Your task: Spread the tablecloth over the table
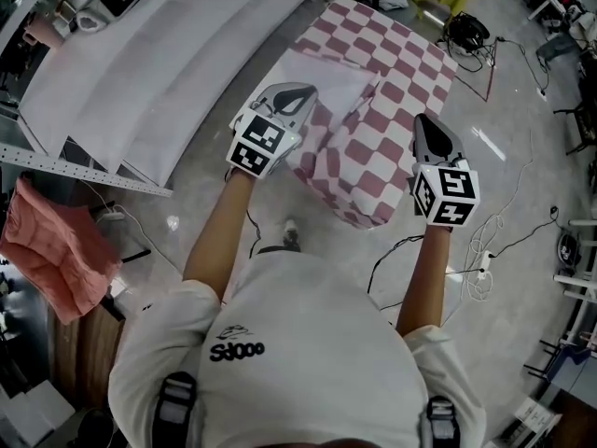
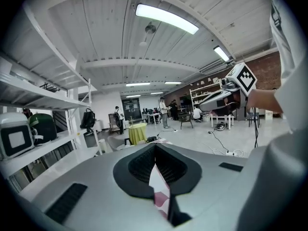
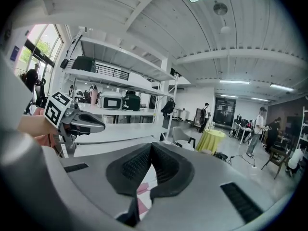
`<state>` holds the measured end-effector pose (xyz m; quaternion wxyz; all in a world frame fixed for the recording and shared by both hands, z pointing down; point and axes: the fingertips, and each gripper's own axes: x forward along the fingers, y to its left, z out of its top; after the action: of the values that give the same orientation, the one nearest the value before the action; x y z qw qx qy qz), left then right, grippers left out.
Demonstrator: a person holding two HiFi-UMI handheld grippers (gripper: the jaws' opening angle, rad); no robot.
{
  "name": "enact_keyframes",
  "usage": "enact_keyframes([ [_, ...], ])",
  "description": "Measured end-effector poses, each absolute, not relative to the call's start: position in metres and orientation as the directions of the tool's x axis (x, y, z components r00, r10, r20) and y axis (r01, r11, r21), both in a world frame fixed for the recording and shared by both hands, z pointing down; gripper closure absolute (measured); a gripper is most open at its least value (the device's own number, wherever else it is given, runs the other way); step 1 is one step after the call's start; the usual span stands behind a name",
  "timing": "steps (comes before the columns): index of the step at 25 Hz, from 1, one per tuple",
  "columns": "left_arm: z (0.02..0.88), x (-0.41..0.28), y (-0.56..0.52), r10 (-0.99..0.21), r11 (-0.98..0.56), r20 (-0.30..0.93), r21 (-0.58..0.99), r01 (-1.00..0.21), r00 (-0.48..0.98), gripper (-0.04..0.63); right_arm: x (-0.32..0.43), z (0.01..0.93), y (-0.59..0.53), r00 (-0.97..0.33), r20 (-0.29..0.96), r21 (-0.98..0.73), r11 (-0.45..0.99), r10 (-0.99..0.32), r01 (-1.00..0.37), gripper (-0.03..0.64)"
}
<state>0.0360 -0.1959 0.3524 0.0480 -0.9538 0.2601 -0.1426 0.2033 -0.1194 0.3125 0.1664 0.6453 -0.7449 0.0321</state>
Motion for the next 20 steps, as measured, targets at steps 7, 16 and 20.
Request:
enact_keyframes([
  [7, 0.403, 0.050, -0.235, -0.424, -0.904, 0.342, -0.110, -0.412, 0.839, 0.566, 0.213, 0.347, -0.155, -0.065, 0.361, 0.154, 0.128, -0.930, -0.980, 0.595],
  [16, 0.489, 0.104, -0.263, -0.280, -0.948, 0.519, -0.018, -0.317, 0.808, 0.503, 0.245, 0.408, -0.185, -0.074, 0.462, 0.109, 0.139, -0.884, -0.984, 0.595],
  [20, 0.533, 0.133, -0.279, -0.253, -0.942, 0.580, 0.033, -0.333, 0.774, 0.506, 0.274, 0.438, -0.200, -0.067, 0.499, 0.083, 0.124, -0.864, -0.989, 0.594],
])
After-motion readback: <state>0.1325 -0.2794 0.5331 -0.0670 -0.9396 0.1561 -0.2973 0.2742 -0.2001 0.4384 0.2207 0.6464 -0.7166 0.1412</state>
